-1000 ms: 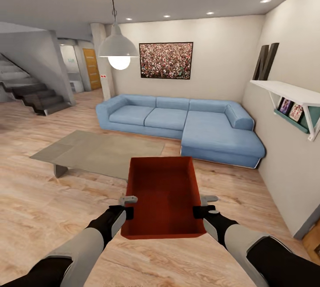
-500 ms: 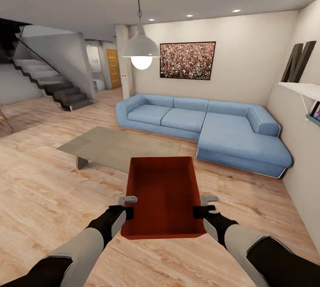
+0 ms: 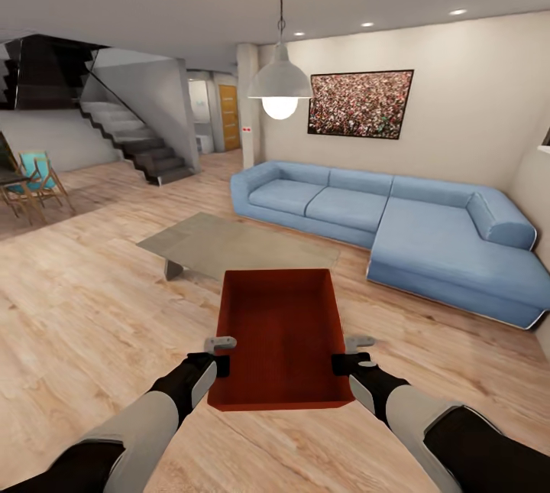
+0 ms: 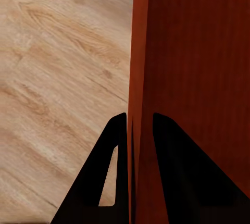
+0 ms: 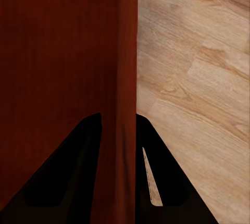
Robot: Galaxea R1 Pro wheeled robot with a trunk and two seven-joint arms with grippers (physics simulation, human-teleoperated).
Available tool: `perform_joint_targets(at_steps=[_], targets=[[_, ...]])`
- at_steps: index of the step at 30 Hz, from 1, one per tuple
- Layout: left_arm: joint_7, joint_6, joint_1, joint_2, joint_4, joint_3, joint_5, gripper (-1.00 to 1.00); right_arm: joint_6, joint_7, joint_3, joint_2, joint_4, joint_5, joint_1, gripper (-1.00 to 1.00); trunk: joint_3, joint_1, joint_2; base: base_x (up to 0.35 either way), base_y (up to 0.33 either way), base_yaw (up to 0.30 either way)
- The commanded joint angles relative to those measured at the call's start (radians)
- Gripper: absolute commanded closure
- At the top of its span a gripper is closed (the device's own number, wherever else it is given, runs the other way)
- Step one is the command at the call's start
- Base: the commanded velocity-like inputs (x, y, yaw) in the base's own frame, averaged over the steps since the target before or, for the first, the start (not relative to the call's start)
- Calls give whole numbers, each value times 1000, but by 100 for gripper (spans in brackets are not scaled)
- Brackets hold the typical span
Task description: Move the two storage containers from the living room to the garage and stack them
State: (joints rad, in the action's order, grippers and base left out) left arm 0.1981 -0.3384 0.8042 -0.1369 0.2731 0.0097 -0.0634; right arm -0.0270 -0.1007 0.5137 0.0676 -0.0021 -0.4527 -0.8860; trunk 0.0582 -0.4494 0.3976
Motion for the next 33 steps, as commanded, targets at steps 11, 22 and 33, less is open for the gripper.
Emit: perform_joint_targets(at_steps=[11,22,33], targets=[[24,-8,1,0,4,1,27,100,-5,-12,2,0,4,-17,-1,100,2,-1,2,0,0,275],[24,-8,1,0,3,1,27,100,-5,-12,2,0,4,-17,-1,100,2,-1,2,0,0,275],[24,-8,1,-1,4,1,27,100,-5,-12,2,0,4,-17,-1,100,2,-1,2,0,0,275]])
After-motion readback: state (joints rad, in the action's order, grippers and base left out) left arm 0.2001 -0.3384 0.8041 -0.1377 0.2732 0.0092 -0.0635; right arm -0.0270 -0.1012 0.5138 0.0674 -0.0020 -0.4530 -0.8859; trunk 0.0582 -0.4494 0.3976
